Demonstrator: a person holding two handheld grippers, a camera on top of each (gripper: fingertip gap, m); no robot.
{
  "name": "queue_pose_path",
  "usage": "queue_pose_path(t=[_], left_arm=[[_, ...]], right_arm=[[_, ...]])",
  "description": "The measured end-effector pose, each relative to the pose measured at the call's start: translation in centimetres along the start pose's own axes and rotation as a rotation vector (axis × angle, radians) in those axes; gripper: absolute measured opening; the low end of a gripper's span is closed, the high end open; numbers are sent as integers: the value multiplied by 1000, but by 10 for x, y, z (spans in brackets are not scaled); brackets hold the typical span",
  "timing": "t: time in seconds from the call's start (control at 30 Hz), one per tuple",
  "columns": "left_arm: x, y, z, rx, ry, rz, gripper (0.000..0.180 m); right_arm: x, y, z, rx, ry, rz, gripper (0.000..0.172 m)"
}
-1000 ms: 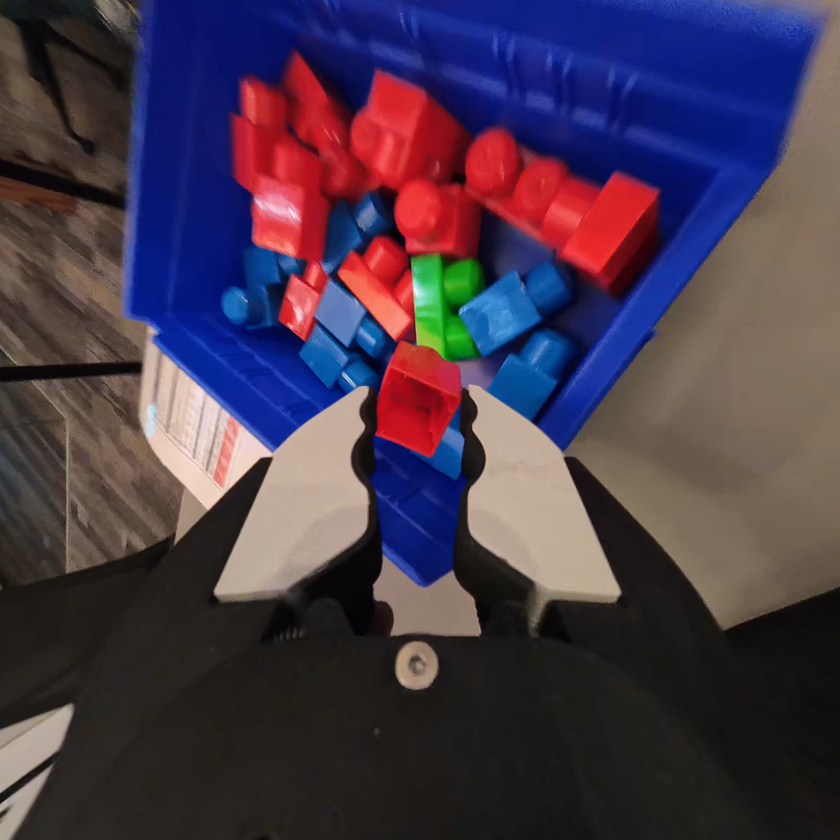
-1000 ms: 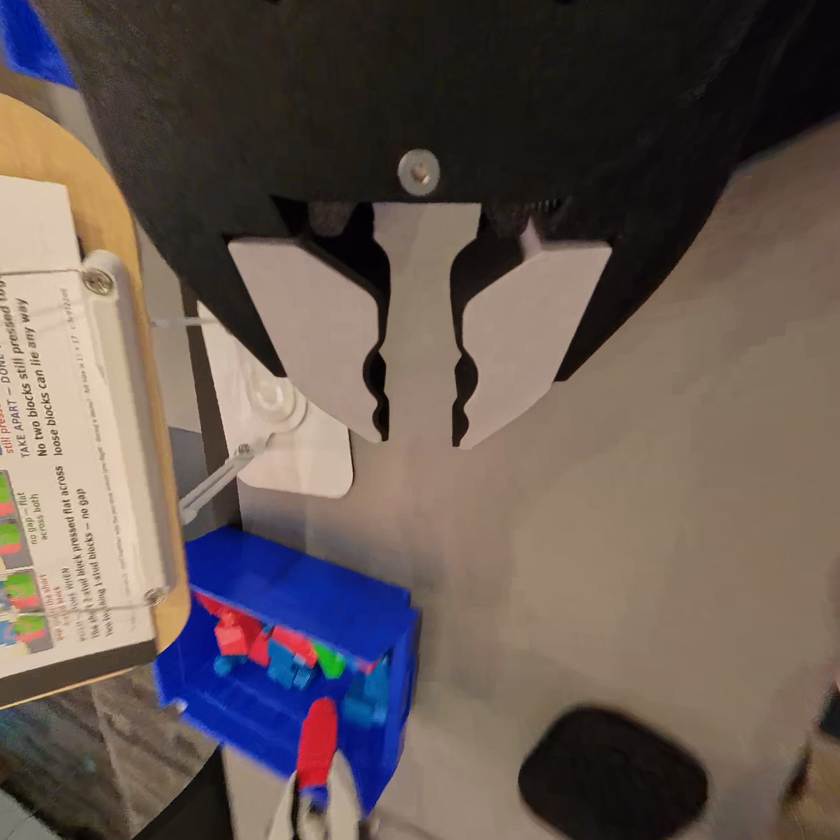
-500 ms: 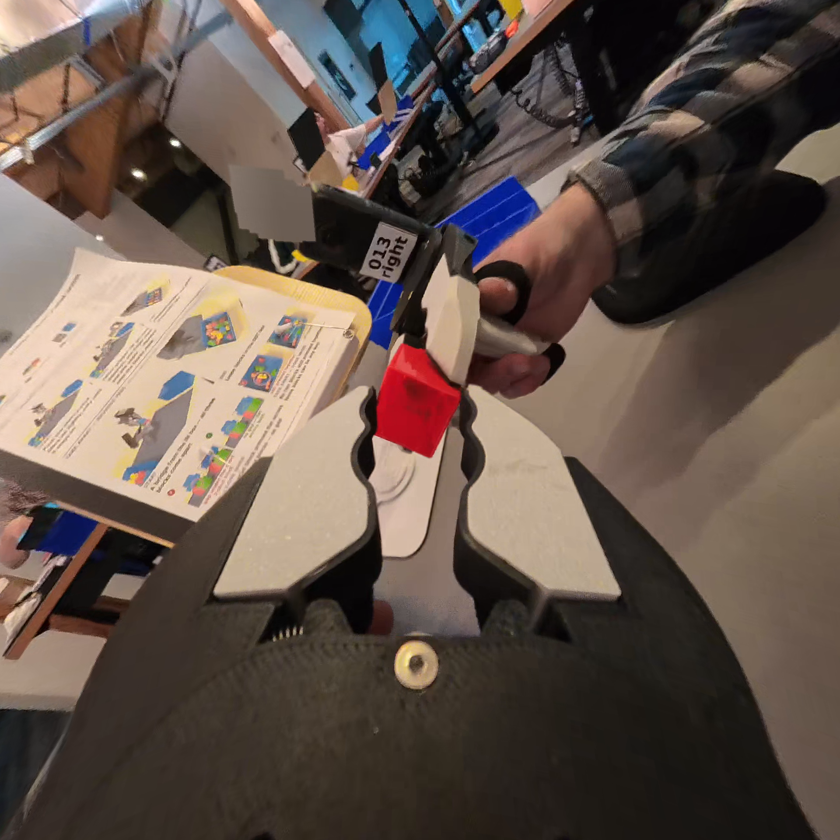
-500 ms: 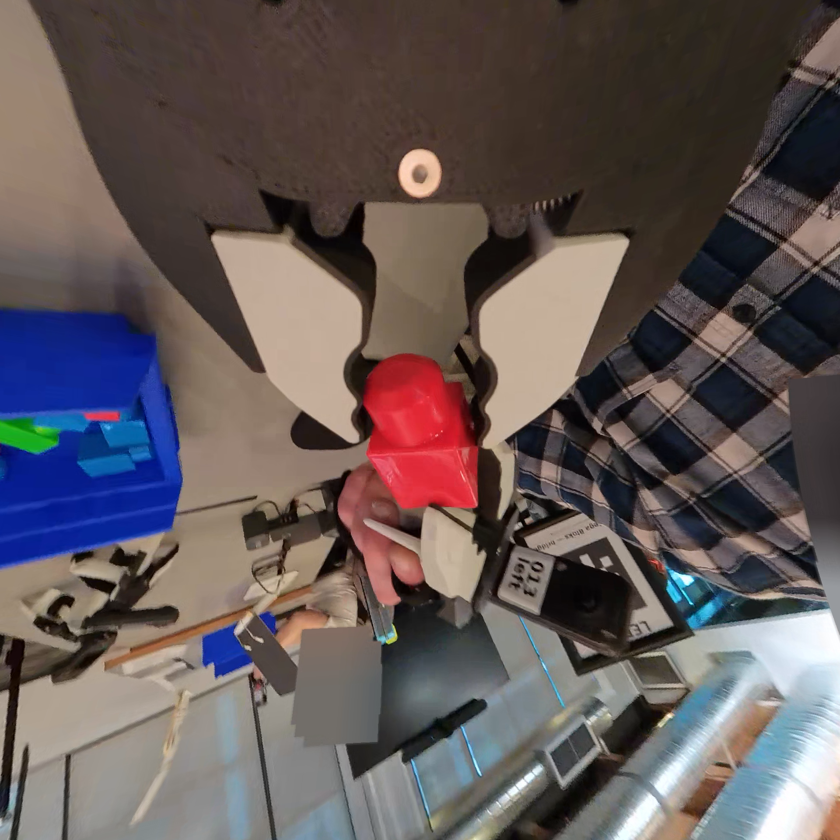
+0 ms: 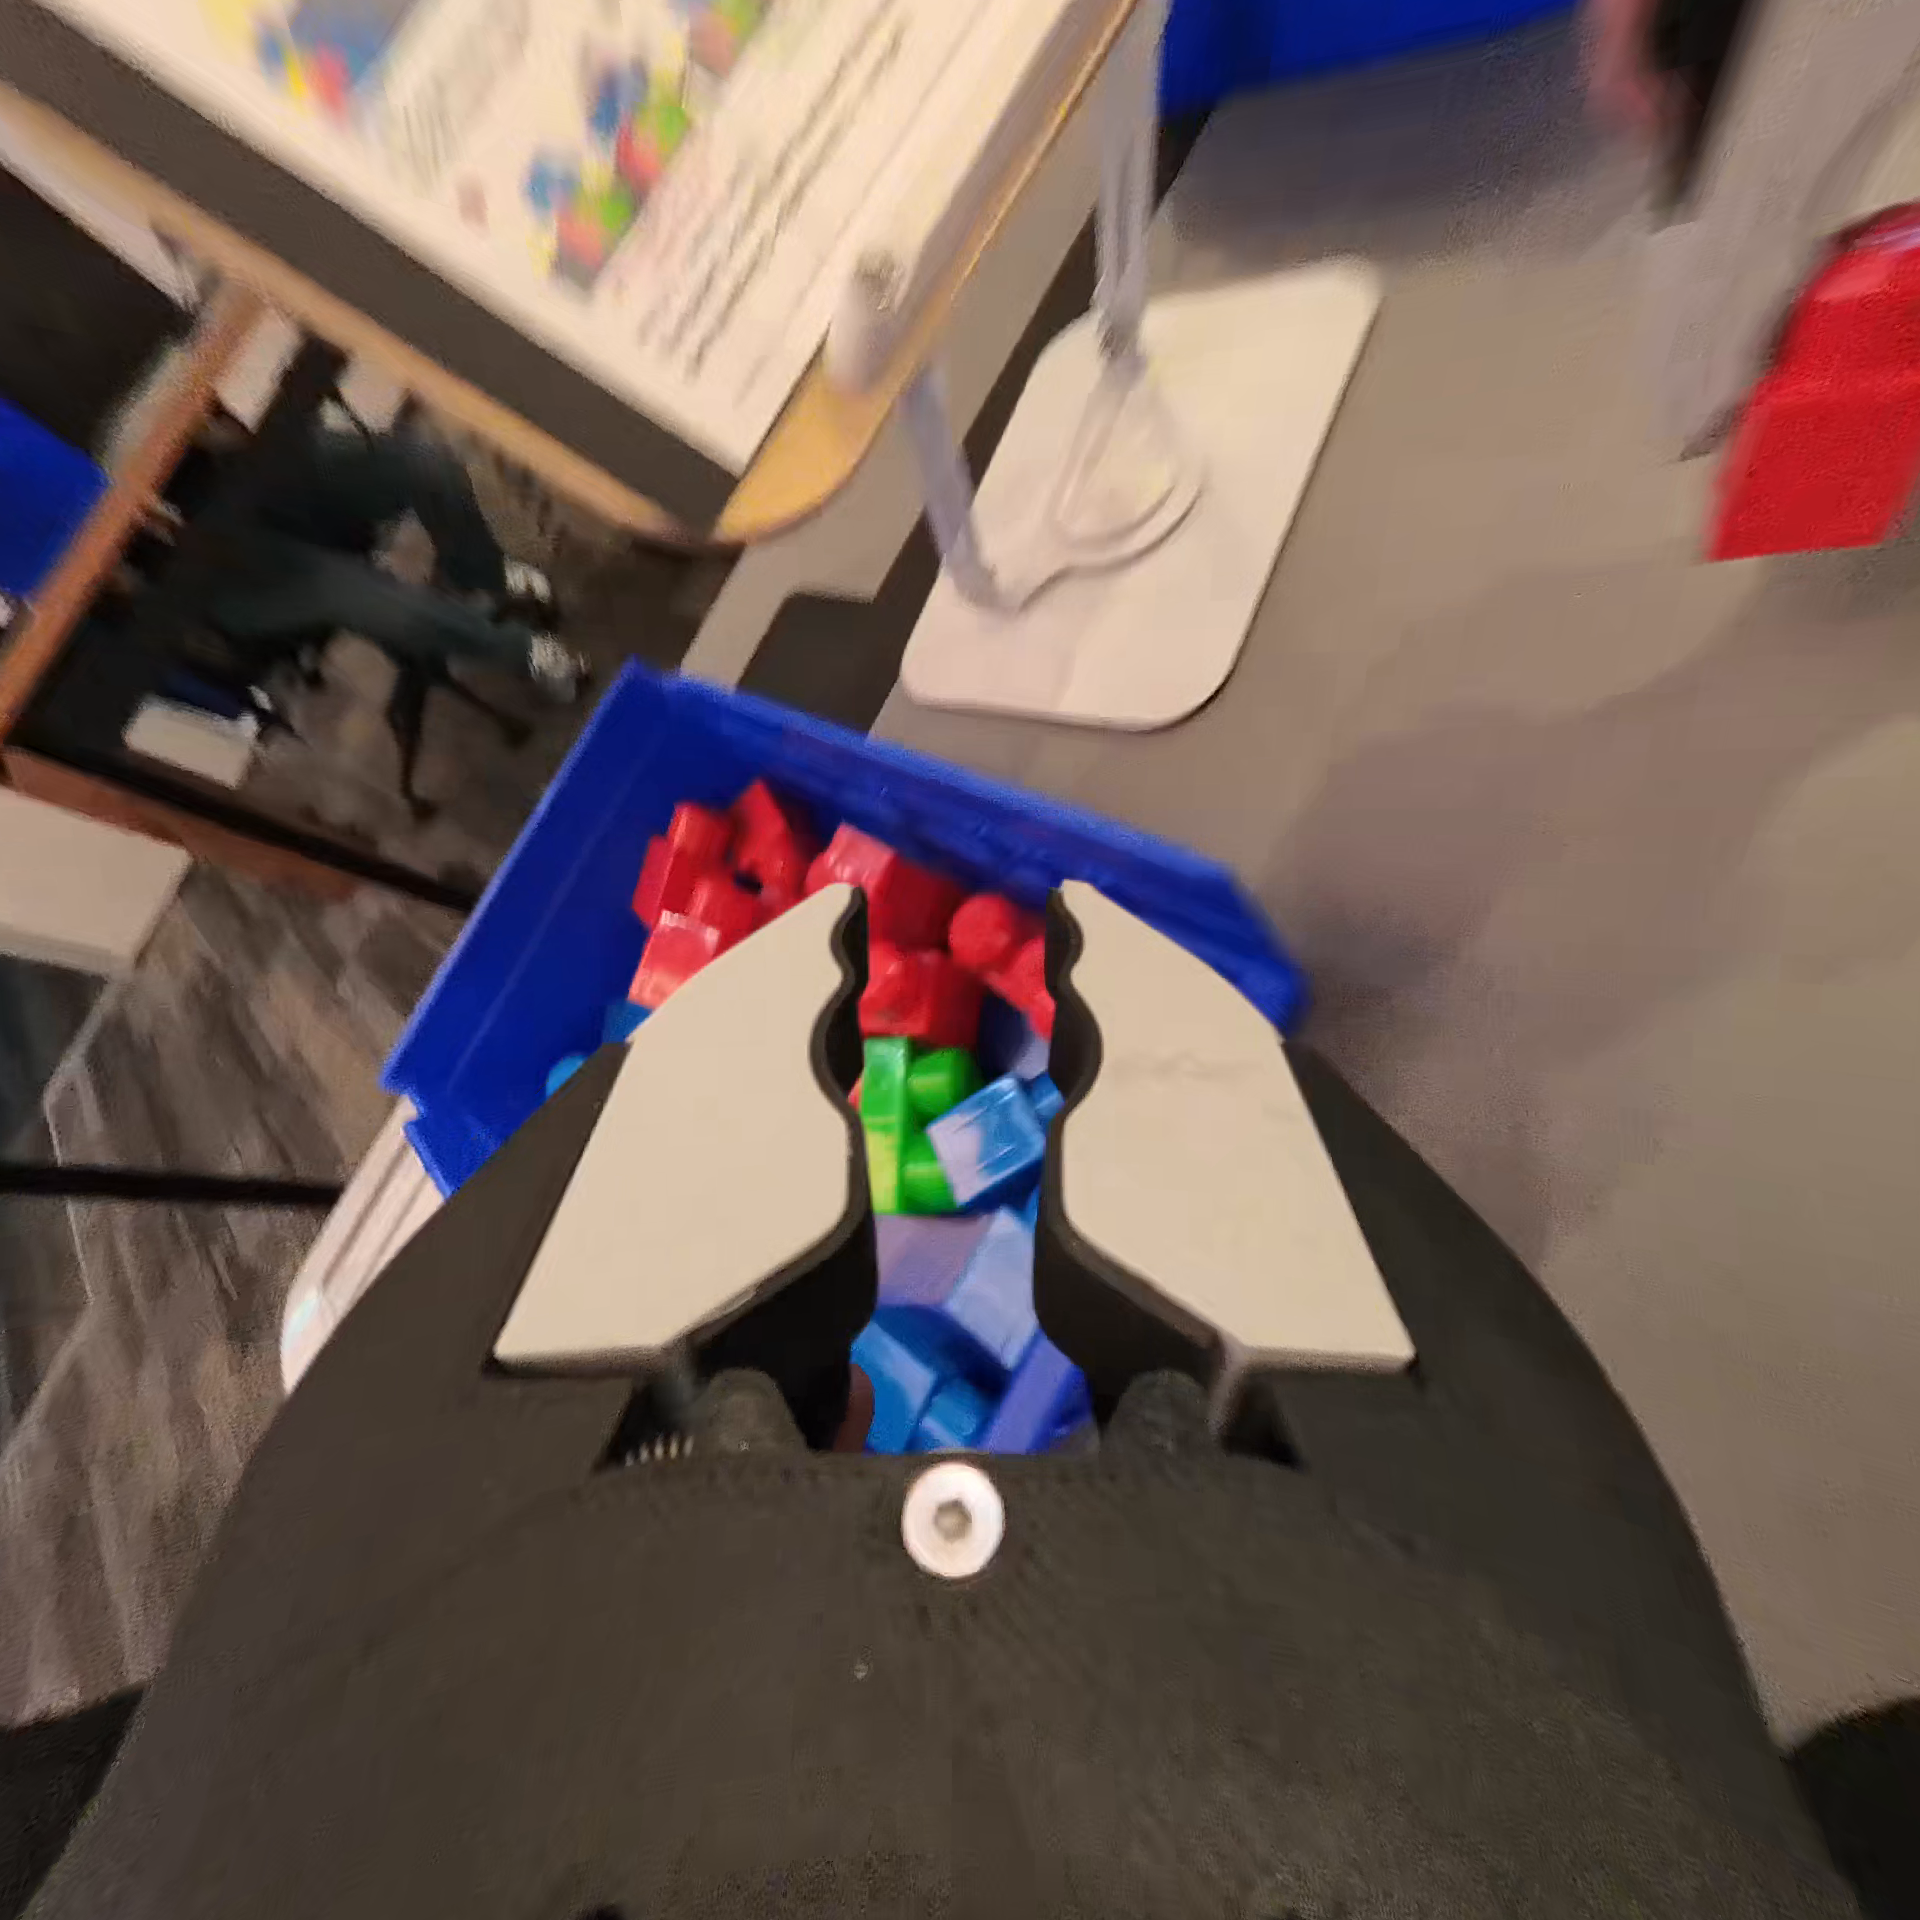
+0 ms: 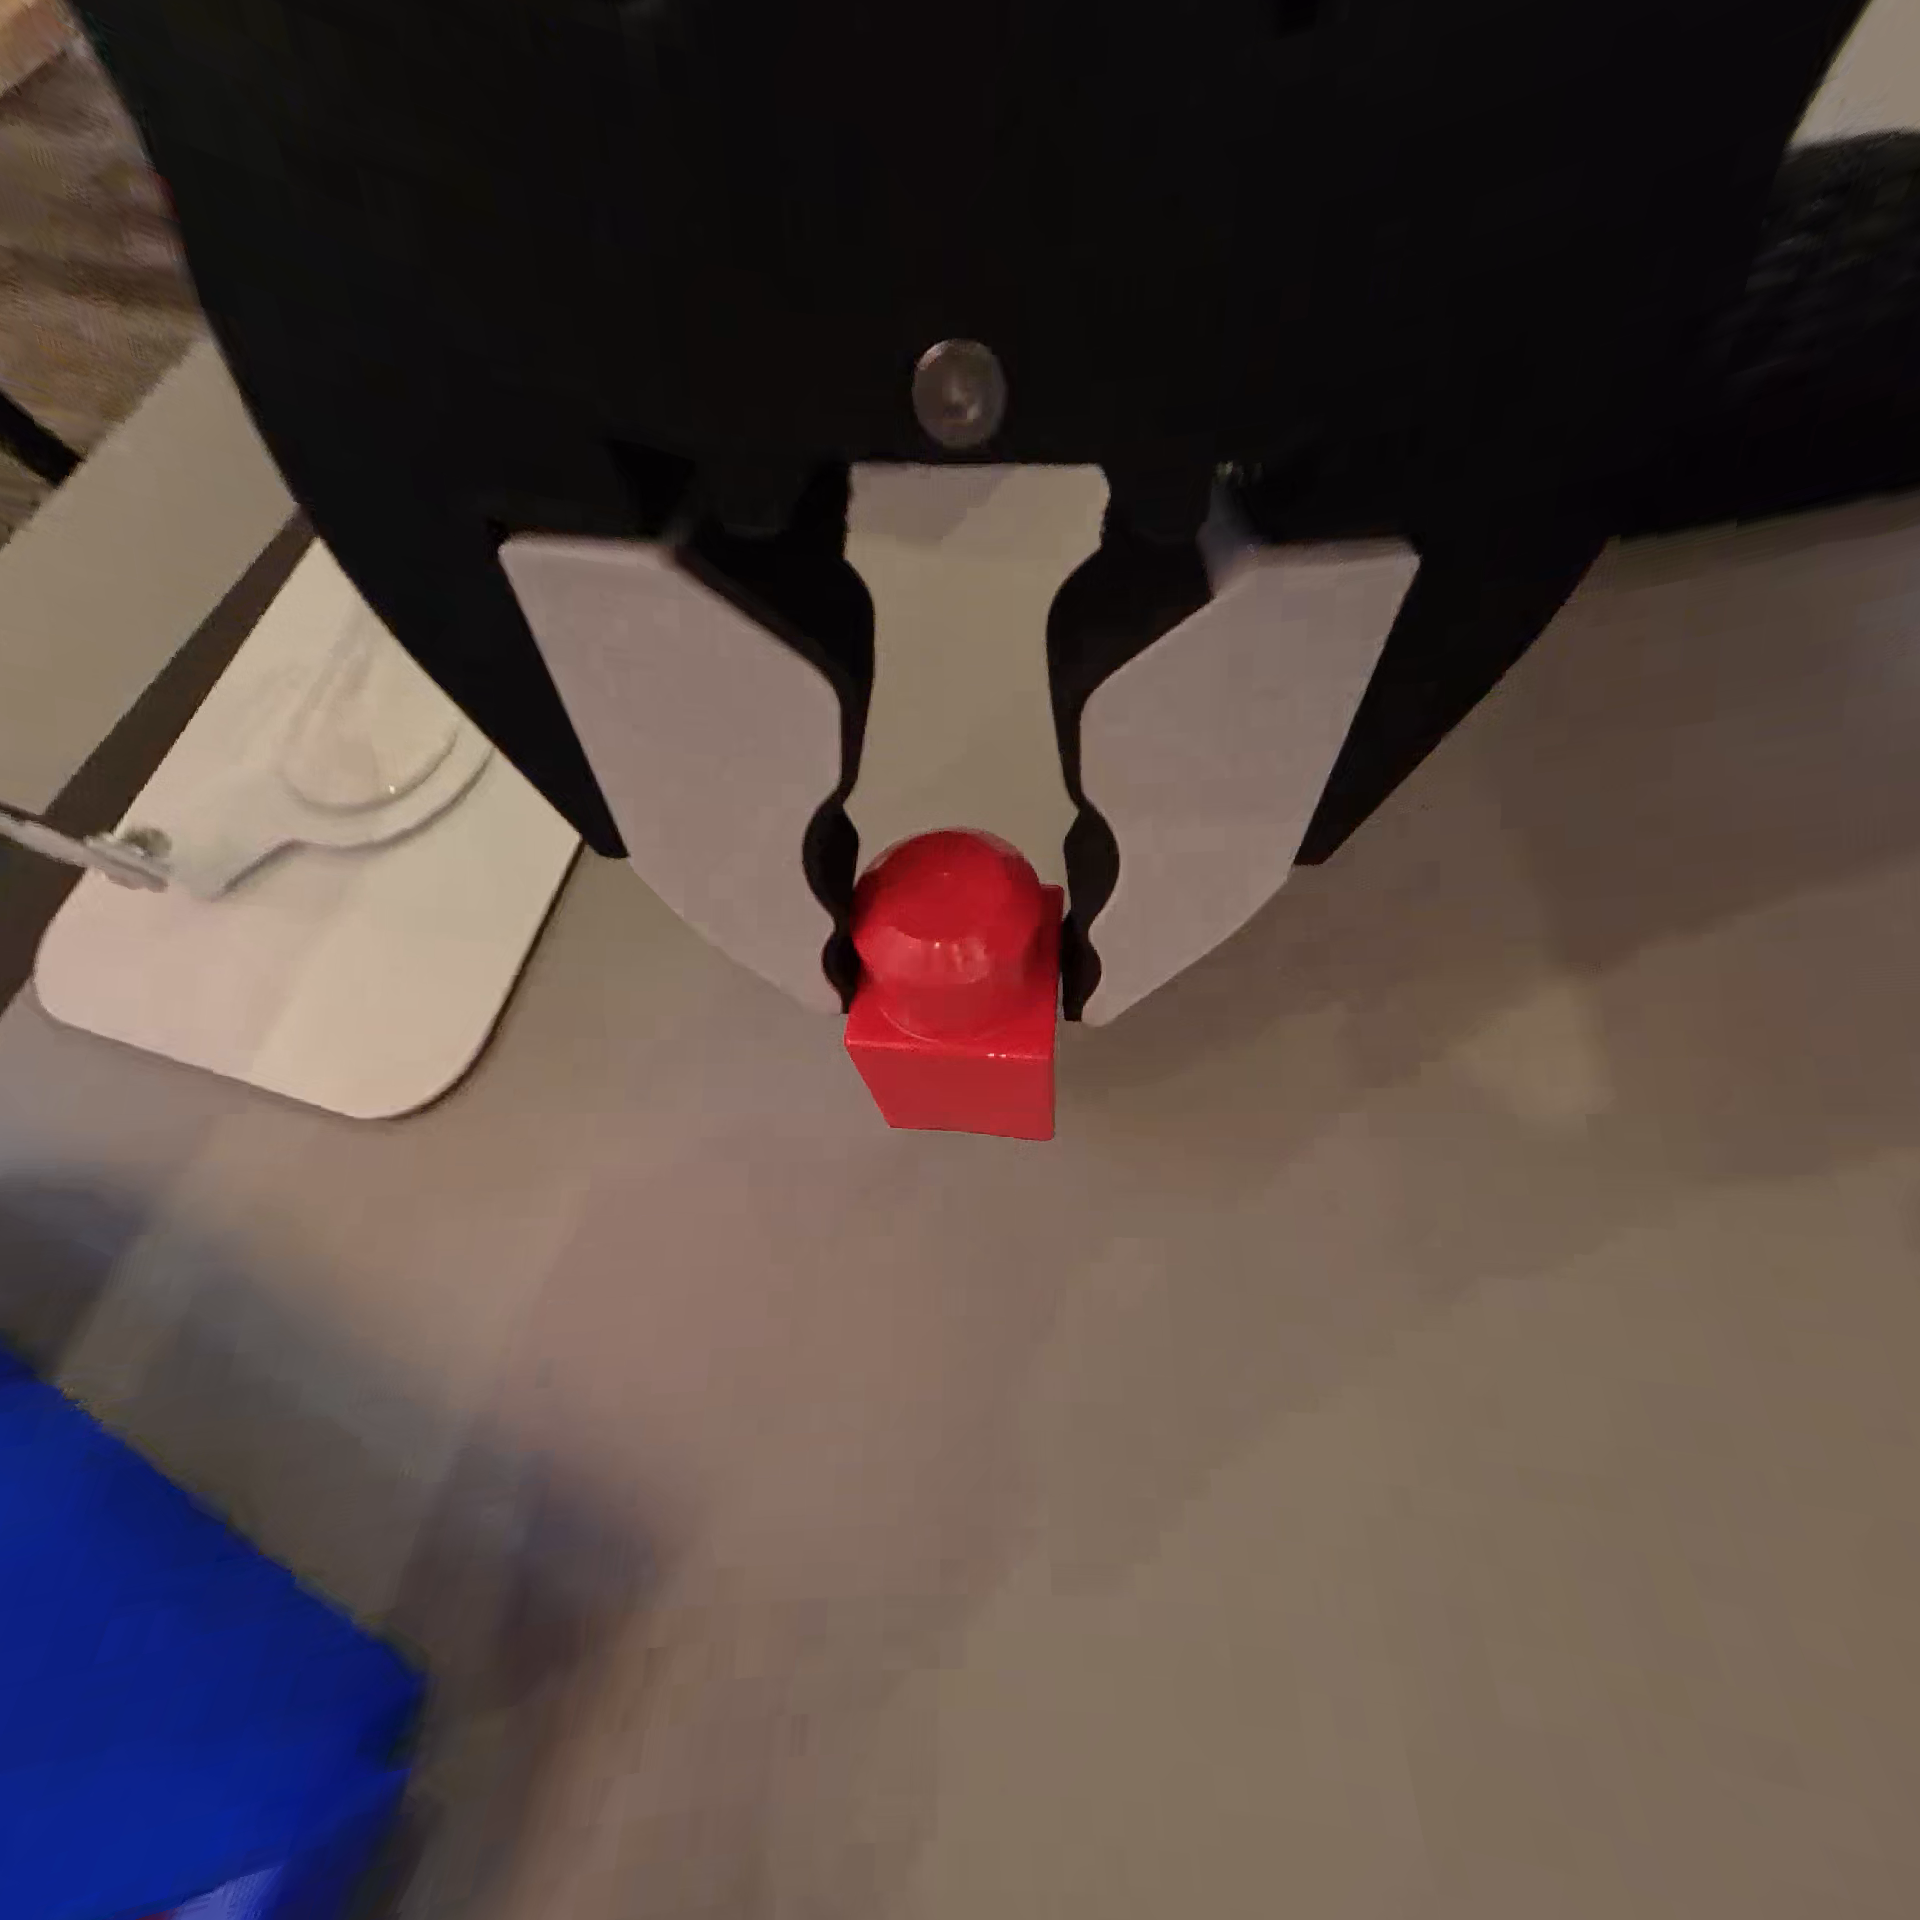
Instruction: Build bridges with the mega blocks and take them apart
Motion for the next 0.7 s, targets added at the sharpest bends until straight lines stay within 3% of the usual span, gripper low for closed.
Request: queue_pose_path(t=[0.13,0.27,0.37,0.7], left_arm=[[45,-40,-34,-107,-96,-136,34],[81,-68,-37,-27,-169,-308,38],[98,-86,-40,-49,-208,-432,48],[107,-83,-46,-71,-228,-398,34]], right_arm=[[36,2,-2,-85,36,-87,37],[50,4,-4,-138,42,-121,38],[49,6,-2,-137,29,-96,59],[-1,-8,-5,-52,-88,52,59]])
Point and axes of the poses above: each gripper's, where its closed fingertips meet, x out along the fingers, y out of its top, z = x × y across the jaws, the point moved 8 cm from there along -x, back along the fingers, and after that the axes turned 10 degrees about z, right-handed, at the moved point
